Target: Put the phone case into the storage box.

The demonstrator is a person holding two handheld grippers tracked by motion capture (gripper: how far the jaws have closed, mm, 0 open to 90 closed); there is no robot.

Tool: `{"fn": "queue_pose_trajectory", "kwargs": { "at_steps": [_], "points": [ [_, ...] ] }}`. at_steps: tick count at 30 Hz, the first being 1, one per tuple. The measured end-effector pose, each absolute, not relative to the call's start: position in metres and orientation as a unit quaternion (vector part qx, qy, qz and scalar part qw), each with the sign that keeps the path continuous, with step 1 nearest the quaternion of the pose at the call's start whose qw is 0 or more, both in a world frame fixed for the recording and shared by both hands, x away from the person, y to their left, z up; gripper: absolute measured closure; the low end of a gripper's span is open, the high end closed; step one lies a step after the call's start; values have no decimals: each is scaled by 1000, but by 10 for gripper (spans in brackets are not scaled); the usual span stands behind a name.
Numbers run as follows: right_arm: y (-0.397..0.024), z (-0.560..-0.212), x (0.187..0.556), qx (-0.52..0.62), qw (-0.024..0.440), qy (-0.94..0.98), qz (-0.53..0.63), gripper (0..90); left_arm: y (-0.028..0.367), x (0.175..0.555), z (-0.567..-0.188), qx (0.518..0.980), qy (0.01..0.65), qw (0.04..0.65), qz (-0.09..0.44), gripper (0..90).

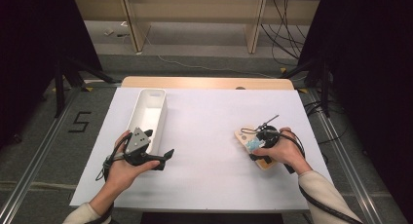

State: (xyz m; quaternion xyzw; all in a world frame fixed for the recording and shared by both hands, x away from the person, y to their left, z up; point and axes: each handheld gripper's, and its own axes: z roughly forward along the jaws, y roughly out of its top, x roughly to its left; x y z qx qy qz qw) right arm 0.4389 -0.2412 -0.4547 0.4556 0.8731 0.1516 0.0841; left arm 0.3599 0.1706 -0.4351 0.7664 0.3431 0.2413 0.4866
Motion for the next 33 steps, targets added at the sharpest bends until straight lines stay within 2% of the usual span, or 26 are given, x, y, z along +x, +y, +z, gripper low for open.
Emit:
{"fn": "queue_pose_trajectory", "kwargs": {
  "at_steps": [33],
  "points": [
    [-242,-440,425,443,139,830,308,121,171,359,-434,763,343,491,243,25]
  ]
}}
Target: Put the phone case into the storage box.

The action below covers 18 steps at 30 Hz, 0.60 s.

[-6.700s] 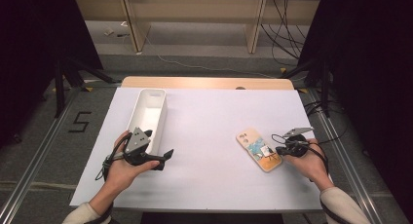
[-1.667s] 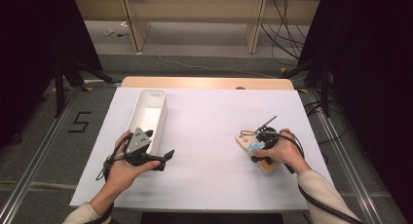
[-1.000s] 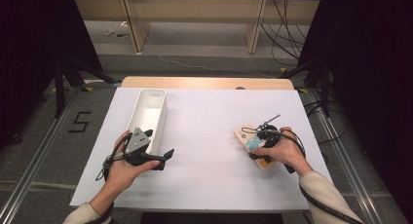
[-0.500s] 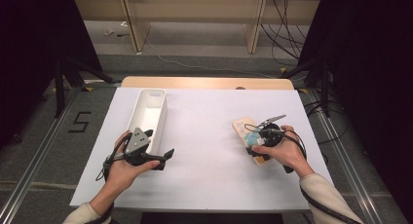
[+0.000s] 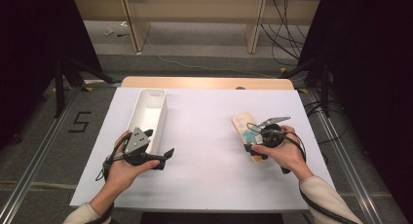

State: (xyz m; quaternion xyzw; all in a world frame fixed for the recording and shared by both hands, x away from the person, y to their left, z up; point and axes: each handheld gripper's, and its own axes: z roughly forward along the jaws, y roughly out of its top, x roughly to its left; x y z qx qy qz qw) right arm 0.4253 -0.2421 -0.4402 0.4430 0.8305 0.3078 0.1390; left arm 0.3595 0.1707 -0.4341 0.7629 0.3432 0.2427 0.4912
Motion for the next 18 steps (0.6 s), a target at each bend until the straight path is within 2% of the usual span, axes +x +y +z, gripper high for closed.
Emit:
{"fn": "queue_pose_trajectory", "kwargs": {
  "at_steps": [18],
  "points": [
    [-231,-438,410,415,153,812,381,122,166,362,-423,749,352,511,232,65]
  ]
}}
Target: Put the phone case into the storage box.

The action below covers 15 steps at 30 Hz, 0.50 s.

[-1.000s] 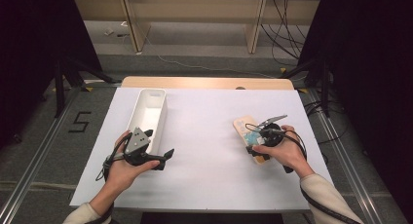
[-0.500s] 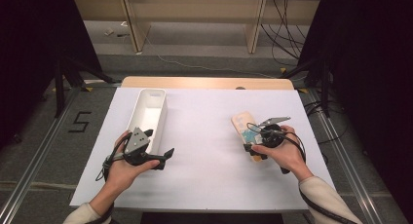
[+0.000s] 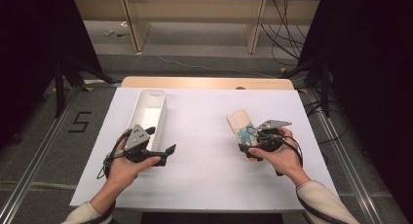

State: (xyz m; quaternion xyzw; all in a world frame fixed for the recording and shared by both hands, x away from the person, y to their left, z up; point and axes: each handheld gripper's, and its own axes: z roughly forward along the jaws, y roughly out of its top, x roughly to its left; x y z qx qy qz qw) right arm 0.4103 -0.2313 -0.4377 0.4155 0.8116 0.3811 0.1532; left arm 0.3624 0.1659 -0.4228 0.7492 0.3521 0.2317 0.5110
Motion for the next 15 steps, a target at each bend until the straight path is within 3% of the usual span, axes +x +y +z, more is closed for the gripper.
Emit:
{"fn": "queue_pose_trajectory", "kwargs": {
  "at_steps": [15],
  "points": [
    [-220,-433,401,392,171,797,426,121,121,385,-400,754,333,535,188,98]
  ]
}}
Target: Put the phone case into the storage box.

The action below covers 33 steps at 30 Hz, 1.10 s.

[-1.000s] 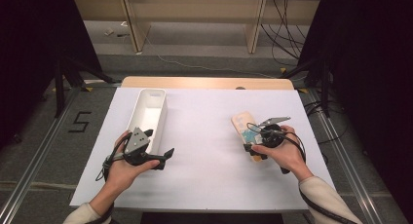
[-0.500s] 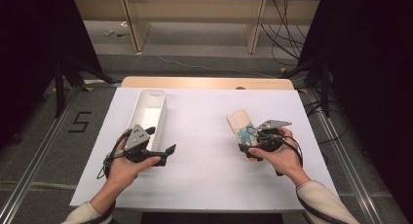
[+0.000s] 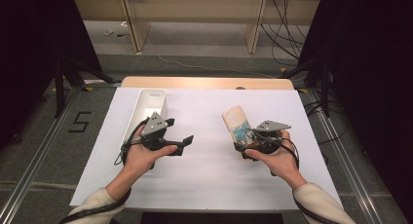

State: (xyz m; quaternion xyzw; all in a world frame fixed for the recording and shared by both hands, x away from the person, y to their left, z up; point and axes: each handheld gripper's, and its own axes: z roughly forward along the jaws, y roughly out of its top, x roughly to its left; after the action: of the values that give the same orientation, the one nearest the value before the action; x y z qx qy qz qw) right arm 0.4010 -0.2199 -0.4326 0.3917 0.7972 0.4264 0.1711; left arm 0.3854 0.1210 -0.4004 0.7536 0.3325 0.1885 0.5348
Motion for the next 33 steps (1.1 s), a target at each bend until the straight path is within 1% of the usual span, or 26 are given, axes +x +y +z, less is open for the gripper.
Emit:
{"fn": "queue_pose_trajectory", "kwargs": {
  "at_steps": [9,17,33],
  "points": [
    [-217,-431,397,386,175,791,441,121,93,400,-390,760,314,542,175,113],
    [-214,-431,396,381,178,790,447,121,68,408,-385,764,300,549,161,147],
    [-205,-431,390,366,181,791,455,121,33,429,-373,772,299,546,128,180]
  ]
}}
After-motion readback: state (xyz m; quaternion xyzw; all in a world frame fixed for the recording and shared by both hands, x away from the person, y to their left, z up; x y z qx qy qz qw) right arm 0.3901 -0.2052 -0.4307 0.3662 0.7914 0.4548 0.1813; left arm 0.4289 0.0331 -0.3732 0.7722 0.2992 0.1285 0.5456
